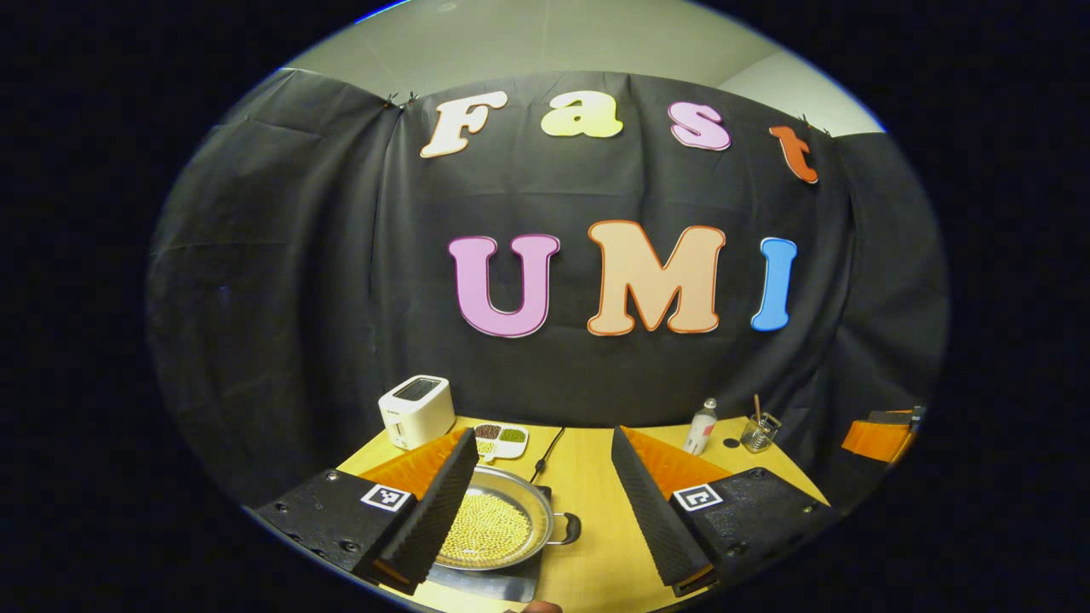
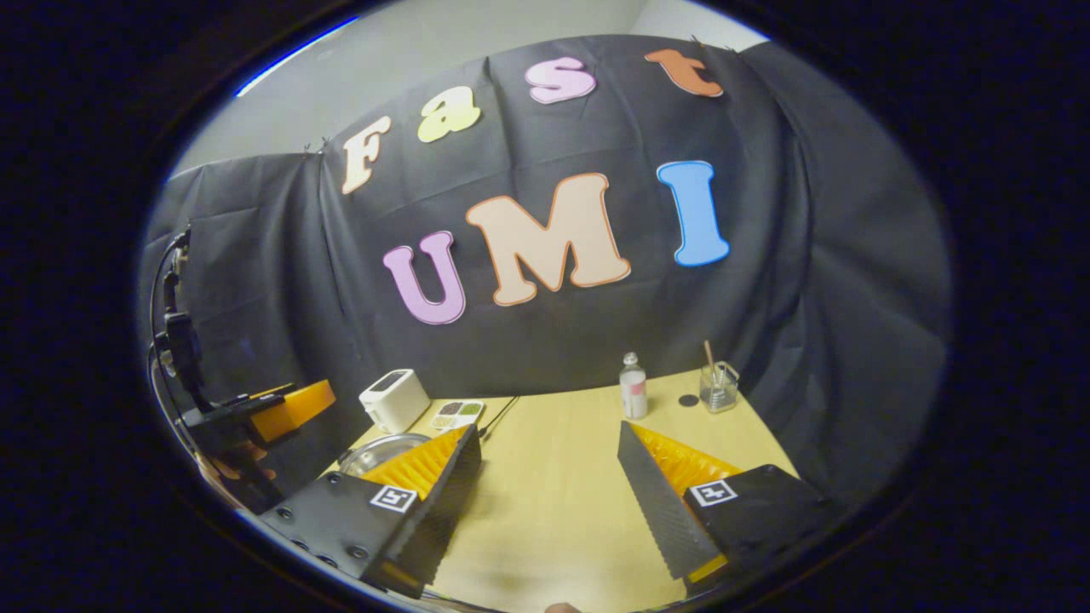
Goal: First push the handle of the pot to place it horizontally, then grasp the pot with both hands and set it on the induction cooktop.
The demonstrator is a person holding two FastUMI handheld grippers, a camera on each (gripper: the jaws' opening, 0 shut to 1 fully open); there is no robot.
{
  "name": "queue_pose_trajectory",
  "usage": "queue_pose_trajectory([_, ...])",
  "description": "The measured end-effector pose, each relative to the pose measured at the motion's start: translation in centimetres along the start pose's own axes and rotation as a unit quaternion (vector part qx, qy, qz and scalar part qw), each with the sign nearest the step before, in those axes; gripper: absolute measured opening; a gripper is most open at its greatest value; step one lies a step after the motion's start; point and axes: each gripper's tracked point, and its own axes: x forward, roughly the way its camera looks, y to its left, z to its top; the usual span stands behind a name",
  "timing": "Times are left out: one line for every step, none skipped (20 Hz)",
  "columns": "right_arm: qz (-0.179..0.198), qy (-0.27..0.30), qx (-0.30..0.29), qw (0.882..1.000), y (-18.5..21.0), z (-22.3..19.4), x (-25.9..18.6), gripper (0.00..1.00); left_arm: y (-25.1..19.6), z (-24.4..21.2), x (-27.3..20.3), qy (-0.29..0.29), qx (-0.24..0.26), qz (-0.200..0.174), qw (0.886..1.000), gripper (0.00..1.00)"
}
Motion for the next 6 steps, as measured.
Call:
queue_pose_trajectory([0.0, -0.011, -0.005, 1.0, -0.4, 1.0, -0.6, 0.99, -0.7, 0.3, -0.5, -0.006, 0.002, 0.0, 1.0, 0.96])
queue_pose_trajectory([-0.002, -0.02, -0.011, 1.0, -0.8, 1.8, -1.0, 0.99, -1.5, 0.6, -0.8, -0.013, 0.008, -0.003, 1.0, 0.96])
queue_pose_trajectory([0.0, -0.028, -0.016, 0.999, -1.1, 2.3, -1.4, 0.99, -2.2, 1.1, -1.0, -0.019, 0.017, -0.004, 1.0, 0.96])
queue_pose_trajectory([0.007, -0.031, -0.018, 0.999, -1.3, 2.7, -1.8, 0.99, -2.8, 1.7, -1.3, -0.028, 0.027, -0.005, 0.999, 0.96])
queue_pose_trajectory([0.014, -0.036, -0.016, 0.999, -1.1, 3.1, -2.2, 0.99, -3.5, 2.2, -1.7, -0.038, 0.036, -0.009, 0.999, 0.96])
queue_pose_trajectory([0.021, -0.042, -0.013, 0.999, -1.3, 3.5, -2.5, 0.93, -4.2, 2.8, -2.0, -0.048, 0.044, -0.013, 0.998, 0.93])
